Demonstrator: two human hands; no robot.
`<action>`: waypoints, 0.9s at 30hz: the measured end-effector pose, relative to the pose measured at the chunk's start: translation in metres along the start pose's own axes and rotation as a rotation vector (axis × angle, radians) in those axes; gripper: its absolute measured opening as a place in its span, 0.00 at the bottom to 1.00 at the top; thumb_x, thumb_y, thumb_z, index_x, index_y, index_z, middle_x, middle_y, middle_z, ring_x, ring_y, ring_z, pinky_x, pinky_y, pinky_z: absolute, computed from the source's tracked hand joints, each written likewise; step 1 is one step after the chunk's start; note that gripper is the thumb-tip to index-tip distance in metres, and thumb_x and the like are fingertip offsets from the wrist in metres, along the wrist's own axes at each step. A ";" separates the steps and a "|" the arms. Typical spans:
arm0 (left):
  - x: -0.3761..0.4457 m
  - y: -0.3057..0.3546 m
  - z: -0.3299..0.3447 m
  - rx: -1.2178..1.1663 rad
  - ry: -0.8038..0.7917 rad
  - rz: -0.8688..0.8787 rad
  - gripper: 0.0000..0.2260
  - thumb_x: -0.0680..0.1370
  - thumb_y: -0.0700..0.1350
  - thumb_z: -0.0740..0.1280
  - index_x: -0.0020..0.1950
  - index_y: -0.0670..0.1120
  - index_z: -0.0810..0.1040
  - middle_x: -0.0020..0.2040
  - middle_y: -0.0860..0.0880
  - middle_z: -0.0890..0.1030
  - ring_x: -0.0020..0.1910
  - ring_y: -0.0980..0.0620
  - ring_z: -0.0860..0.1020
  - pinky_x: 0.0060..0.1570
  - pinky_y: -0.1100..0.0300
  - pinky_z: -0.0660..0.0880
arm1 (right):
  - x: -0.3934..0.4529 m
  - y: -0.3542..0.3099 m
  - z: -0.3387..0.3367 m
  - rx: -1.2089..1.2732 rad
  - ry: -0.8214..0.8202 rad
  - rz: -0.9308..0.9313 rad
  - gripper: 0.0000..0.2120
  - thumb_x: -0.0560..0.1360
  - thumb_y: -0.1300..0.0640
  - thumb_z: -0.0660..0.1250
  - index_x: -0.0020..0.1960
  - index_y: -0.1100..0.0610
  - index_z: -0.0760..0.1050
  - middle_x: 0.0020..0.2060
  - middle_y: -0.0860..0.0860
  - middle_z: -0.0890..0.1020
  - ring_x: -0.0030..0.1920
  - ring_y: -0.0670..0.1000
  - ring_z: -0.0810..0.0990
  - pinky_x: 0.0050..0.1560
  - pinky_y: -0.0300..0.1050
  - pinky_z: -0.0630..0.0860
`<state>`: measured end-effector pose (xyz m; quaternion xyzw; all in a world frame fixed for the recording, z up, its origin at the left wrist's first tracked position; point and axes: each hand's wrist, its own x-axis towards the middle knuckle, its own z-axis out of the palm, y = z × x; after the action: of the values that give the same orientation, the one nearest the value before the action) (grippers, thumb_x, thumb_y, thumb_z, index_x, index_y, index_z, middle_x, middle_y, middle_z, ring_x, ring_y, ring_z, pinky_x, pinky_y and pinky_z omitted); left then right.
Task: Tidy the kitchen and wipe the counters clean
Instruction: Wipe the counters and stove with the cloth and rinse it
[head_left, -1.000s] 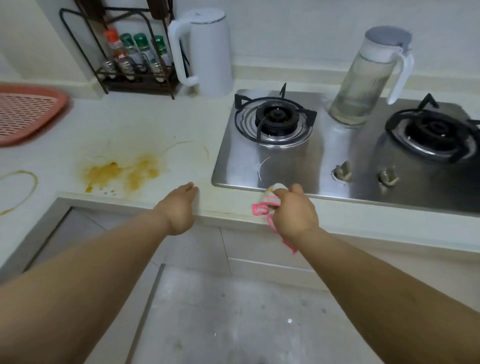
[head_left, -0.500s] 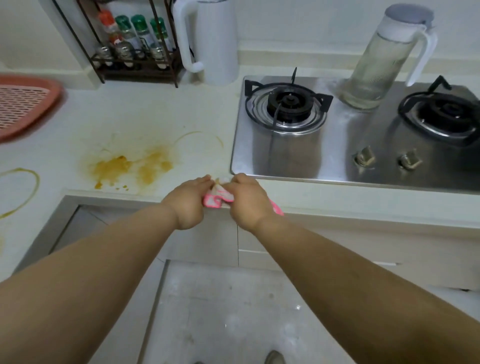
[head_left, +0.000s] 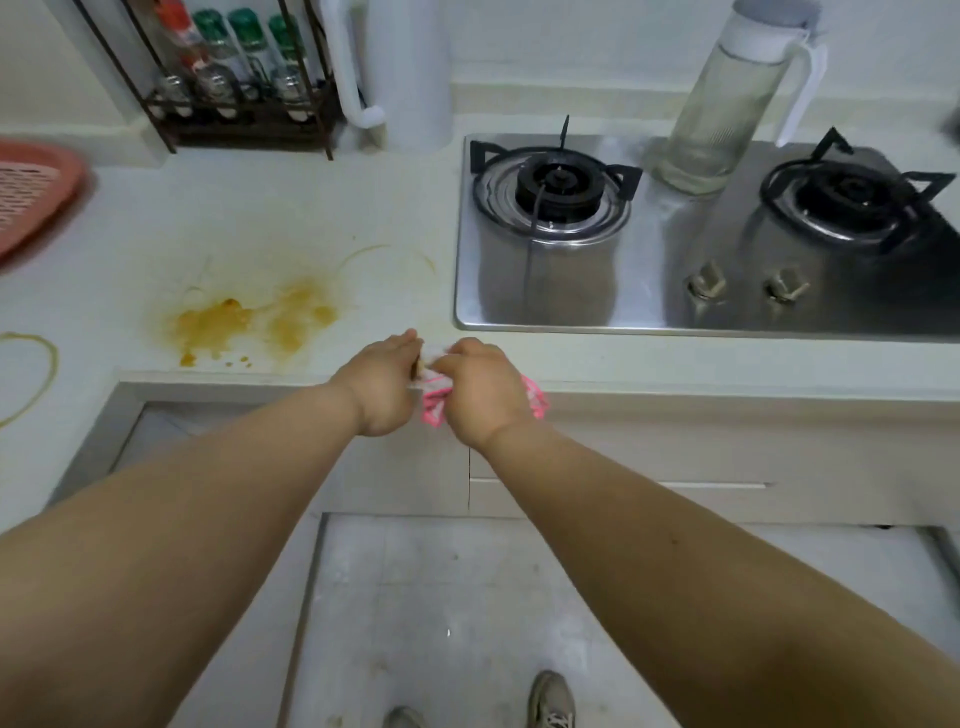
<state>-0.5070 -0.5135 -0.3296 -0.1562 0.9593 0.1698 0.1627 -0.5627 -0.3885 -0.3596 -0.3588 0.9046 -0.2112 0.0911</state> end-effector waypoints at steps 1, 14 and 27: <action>0.000 0.000 0.000 -0.006 0.004 0.002 0.31 0.78 0.41 0.61 0.78 0.43 0.51 0.79 0.46 0.51 0.77 0.49 0.52 0.73 0.61 0.50 | 0.005 -0.007 0.004 -0.018 -0.011 -0.025 0.19 0.71 0.56 0.69 0.61 0.53 0.78 0.57 0.55 0.77 0.58 0.58 0.74 0.56 0.43 0.71; 0.002 -0.007 0.006 -0.042 -0.006 -0.002 0.34 0.76 0.35 0.57 0.79 0.46 0.46 0.79 0.52 0.44 0.78 0.51 0.46 0.75 0.60 0.47 | -0.034 0.101 -0.051 -0.258 0.172 0.488 0.22 0.75 0.53 0.59 0.68 0.56 0.67 0.64 0.57 0.73 0.58 0.63 0.70 0.58 0.51 0.67; -0.015 -0.032 0.003 -0.076 0.038 0.102 0.29 0.76 0.34 0.57 0.76 0.48 0.60 0.78 0.53 0.54 0.77 0.55 0.52 0.74 0.63 0.49 | -0.012 0.021 -0.017 -0.156 0.009 0.005 0.30 0.69 0.52 0.49 0.68 0.49 0.72 0.65 0.50 0.75 0.58 0.60 0.72 0.59 0.46 0.64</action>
<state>-0.4812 -0.5374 -0.3352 -0.1165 0.9619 0.2109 0.1295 -0.5716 -0.3611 -0.3539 -0.3616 0.9196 -0.1416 0.0595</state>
